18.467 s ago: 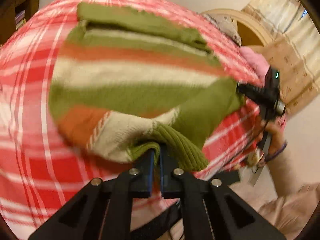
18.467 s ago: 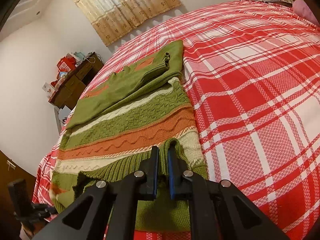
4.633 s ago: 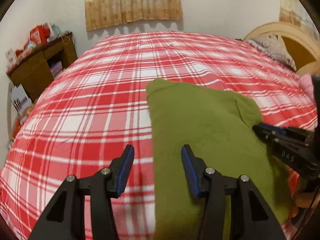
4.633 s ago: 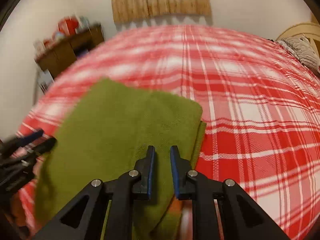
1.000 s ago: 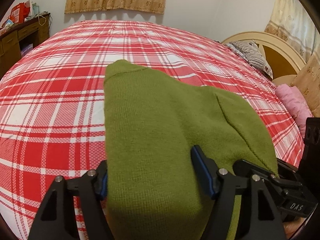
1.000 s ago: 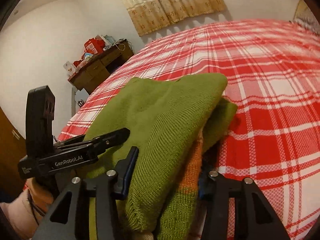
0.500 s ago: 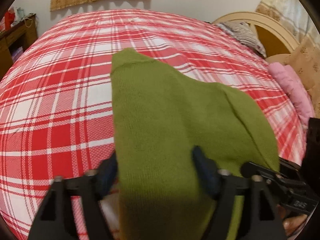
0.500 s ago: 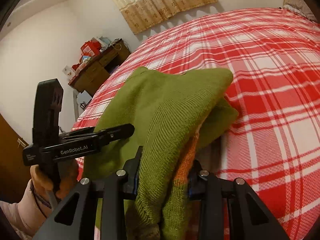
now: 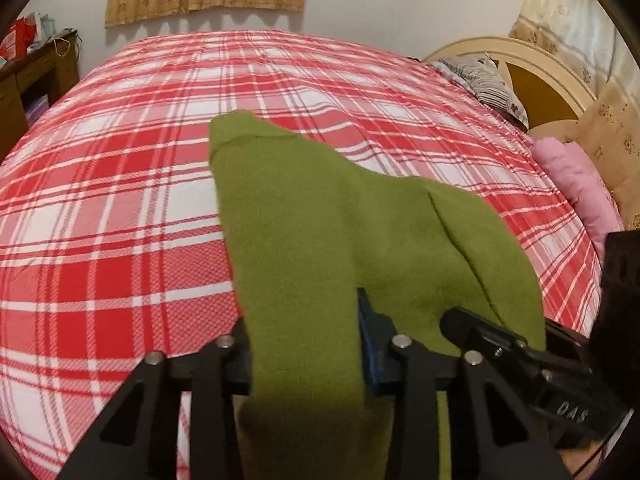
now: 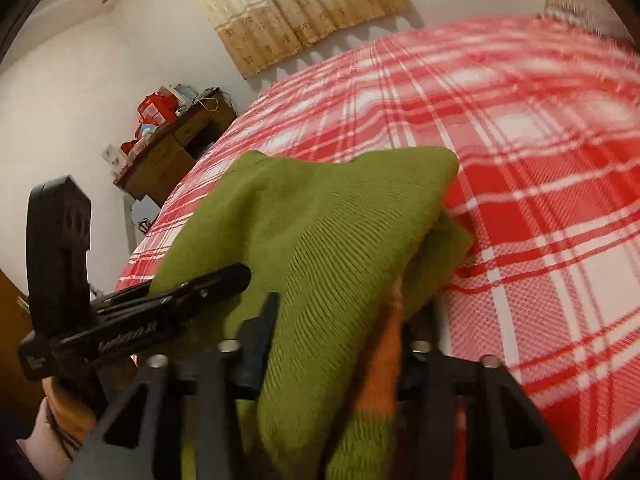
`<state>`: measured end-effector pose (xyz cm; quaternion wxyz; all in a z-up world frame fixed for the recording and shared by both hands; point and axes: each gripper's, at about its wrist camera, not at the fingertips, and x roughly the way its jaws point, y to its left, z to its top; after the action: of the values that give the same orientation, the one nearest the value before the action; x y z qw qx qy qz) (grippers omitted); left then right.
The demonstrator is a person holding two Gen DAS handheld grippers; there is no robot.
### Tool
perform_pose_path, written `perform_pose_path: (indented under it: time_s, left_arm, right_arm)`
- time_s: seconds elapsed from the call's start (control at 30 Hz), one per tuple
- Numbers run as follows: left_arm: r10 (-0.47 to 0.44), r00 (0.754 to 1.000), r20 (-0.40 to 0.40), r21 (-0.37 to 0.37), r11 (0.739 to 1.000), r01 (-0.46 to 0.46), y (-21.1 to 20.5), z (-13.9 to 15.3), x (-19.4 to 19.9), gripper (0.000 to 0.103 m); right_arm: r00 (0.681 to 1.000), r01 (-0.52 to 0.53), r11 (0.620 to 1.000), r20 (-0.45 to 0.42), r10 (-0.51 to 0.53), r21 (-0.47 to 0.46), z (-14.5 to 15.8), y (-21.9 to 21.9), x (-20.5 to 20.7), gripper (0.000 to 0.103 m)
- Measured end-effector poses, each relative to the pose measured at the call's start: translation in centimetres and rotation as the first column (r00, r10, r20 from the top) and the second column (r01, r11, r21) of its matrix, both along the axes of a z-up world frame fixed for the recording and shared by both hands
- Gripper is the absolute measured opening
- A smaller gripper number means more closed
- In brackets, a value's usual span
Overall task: Fold small clothes
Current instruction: 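Grasp the green bundle edge with the left gripper while the right gripper holds the other edge, then lift the green bundle with both grippers and carry it toward the bed edge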
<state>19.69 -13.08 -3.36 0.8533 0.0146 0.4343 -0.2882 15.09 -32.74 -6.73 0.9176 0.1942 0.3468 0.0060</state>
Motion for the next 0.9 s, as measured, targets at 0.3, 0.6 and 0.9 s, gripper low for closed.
perform_pose_path:
  time_s: [0.3, 0.6, 0.9]
  left_arm:
    - [0.018, 0.993, 0.120, 0.000, 1.000, -0.018, 2.1, 3.7, -5.6, 0.037]
    - [0.089, 0.987, 0.134, -0.001, 0.996, -0.090, 6.4, 4.5, -9.0, 0.037]
    - [0.190, 0.969, 0.159, 0.048, 0.979, -0.200, 12.4, 4.1, -10.6, 0.037]
  right_arm:
    - [0.994, 0.068, 0.993, 0.096, -0.059, -0.092, 4.0, 3.9, -6.0, 0.037]
    - [0.991, 0.034, 0.994, 0.136, -0.019, -0.106, 5.9, 9.8, -9.7, 0.037]
    - [0.989, -0.052, 0.996, 0.134, 0.061, -0.075, 5.2, 16.3, -9.4, 0.037]
